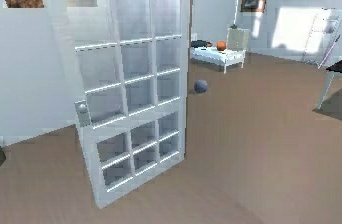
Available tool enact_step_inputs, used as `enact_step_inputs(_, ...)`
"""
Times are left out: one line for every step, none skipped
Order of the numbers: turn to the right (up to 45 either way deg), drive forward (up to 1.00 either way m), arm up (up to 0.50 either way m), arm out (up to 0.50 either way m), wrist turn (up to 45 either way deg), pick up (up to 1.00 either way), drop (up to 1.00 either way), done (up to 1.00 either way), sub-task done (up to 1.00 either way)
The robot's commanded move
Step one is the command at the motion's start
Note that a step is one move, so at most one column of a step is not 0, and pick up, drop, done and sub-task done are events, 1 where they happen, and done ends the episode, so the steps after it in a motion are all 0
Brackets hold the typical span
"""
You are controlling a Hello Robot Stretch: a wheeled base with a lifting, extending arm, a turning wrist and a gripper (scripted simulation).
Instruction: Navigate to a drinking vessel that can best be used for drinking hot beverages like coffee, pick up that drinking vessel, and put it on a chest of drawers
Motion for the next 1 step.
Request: enact_step_inputs(27.0,0.0,0.0,0.0,0.0,0.0,0.0,0.0,0.0)
